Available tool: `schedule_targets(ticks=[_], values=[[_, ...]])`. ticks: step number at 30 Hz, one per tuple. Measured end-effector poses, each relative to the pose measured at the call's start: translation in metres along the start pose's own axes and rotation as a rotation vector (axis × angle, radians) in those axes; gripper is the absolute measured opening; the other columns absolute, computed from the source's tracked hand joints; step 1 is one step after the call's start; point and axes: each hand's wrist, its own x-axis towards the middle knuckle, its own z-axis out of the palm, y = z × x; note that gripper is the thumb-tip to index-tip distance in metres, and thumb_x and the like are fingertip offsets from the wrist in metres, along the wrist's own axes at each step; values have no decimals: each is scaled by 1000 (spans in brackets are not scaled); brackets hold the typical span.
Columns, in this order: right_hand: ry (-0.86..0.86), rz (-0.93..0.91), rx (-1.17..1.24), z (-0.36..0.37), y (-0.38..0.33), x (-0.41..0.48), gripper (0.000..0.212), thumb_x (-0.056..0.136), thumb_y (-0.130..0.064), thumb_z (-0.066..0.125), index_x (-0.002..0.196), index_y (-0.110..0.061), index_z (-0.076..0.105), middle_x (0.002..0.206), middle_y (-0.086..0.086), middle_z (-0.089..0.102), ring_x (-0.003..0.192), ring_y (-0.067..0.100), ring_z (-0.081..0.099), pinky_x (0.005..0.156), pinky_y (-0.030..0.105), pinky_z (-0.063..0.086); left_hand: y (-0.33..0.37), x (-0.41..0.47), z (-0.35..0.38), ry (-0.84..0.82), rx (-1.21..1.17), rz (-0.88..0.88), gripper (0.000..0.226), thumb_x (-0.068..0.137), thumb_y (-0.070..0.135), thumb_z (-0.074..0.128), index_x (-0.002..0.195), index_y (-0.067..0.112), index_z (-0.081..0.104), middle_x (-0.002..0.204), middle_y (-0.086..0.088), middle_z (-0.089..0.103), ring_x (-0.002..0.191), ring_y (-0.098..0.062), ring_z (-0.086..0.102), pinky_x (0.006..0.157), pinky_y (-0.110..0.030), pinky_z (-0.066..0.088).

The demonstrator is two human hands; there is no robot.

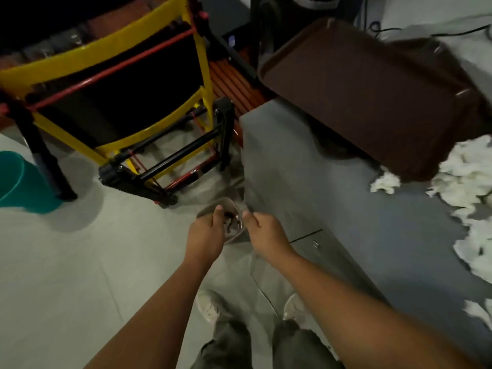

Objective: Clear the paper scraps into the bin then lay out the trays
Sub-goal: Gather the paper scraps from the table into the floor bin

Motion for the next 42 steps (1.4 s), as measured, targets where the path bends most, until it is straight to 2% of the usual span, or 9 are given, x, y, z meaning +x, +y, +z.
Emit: schedule_targets(ticks=[4,7,10,13,15,22,29,37,42], values=[[-13,75,-66,60,44,50,45,99,-36,49,57,-20,44,58,-4,48,61,18,50,57,29,32,-72,54,22,-46,44,-71,58,103,47,35,76,9,69,78,-8,69,77,-27,63,73,-40,52],[6,133,-61,99,80,88,52,96,-34,55,48,-23,37,49,-6,40,49,7,40,48,26,29,-131,96,50,-95,129,-78,57,103,46,35,79,7,69,82,-14,70,80,-34,64,75,-44,53],[56,192,-74,139,128,127,48,95,-31,58,50,-18,44,52,-3,47,55,15,46,52,30,31,-190,132,83,-132,184,-94,56,103,47,33,85,8,70,88,-17,71,85,-37,64,78,-46,54],[74,276,-126,172,183,167,33,94,-35,57,79,-8,67,80,13,68,77,28,61,61,29,39,-239,159,115,-182,235,-96,54,103,46,33,91,9,69,92,-17,71,86,-36,64,80,-43,53],[86,309,-201,188,218,193,31,94,-36,57,97,-8,69,98,16,70,91,32,63,69,31,43,-266,177,136,-205,252,-87,53,104,46,32,92,8,68,92,-18,70,86,-37,63,79,-42,53],[40,232,-543,221,305,266,36,94,-35,56,115,-7,64,110,22,67,106,40,59,89,39,46,-313,244,205,-204,180,-71,45,104,42,38,103,9,68,101,-19,70,96,-37,63,73,-29,38],[81,158,-594,232,337,283,26,93,-31,56,103,-10,69,101,20,70,97,40,62,78,37,48,-331,281,243,-261,-27,-193,36,103,39,43,132,19,49,124,-10,61,114,-32,58,85,-28,37],[122,147,-549,233,324,270,26,93,-26,57,104,-4,66,97,22,69,96,41,62,77,36,46,-354,258,211,224,52,-78,32,95,18,53,126,15,58,123,-6,56,116,-24,51,97,-30,40],[136,63,-431,242,294,266,19,90,-24,59,101,-8,60,89,17,67,78,32,60,63,30,39,-379,256,198,154,96,-332,48,95,25,60,138,11,45,134,-12,49,120,-30,52,99,-40,46]])
